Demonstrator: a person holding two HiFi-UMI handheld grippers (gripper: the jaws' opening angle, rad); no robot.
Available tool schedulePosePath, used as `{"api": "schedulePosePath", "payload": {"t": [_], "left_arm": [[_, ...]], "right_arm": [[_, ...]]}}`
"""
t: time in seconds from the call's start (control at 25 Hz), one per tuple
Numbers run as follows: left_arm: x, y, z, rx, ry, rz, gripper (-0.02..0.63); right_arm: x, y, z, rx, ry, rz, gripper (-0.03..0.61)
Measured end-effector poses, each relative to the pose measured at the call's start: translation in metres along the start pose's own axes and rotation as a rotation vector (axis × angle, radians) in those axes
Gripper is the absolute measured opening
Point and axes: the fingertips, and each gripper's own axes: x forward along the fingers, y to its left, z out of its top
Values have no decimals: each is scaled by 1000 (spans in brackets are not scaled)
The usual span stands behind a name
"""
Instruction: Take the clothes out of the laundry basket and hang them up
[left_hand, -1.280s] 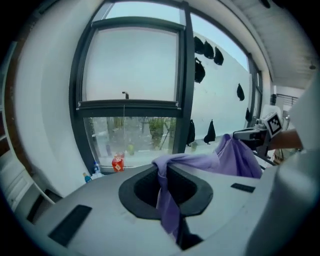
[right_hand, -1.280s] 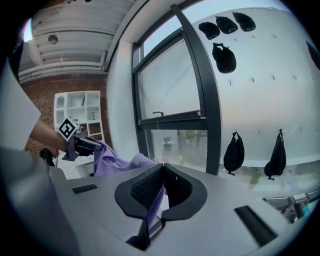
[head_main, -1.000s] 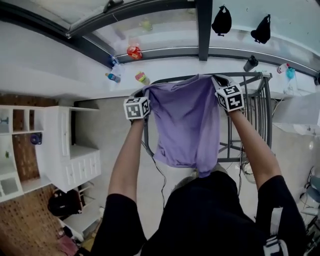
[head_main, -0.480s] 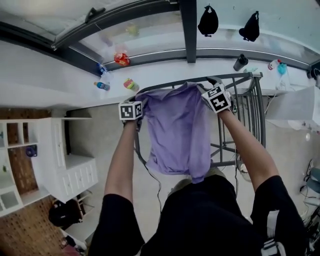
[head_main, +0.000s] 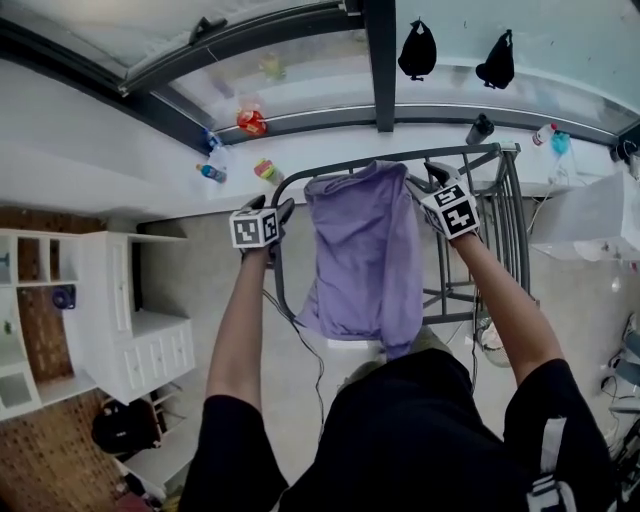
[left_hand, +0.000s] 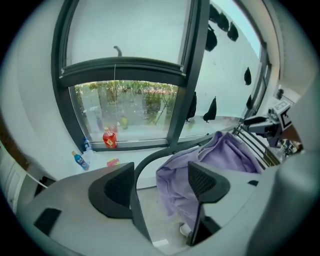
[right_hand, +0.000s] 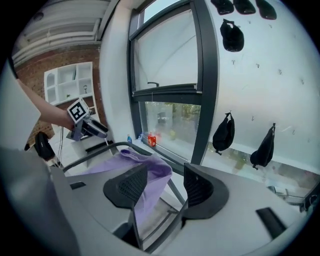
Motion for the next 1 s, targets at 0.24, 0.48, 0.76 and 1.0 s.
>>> {"api": "schedulePosePath", "payload": {"t": [0.24,0.48,0.76,1.0], "left_arm": [[-66,-48,-3,-41,-154,-64,310],[-150,-120,-31,-61,-313,-196,310],[-255,-197,-83,-68,-473,-339,299],[-316,-256,-132,-86,-583,-404,96]], "right_arm": [[-74,23,0,132,-122,21,195],[-167,68,-36,183,-154,-2,195],[-295,131,-98,270,-208,-68,183],[-391,159,-164,393,-237,-165,58]]}}
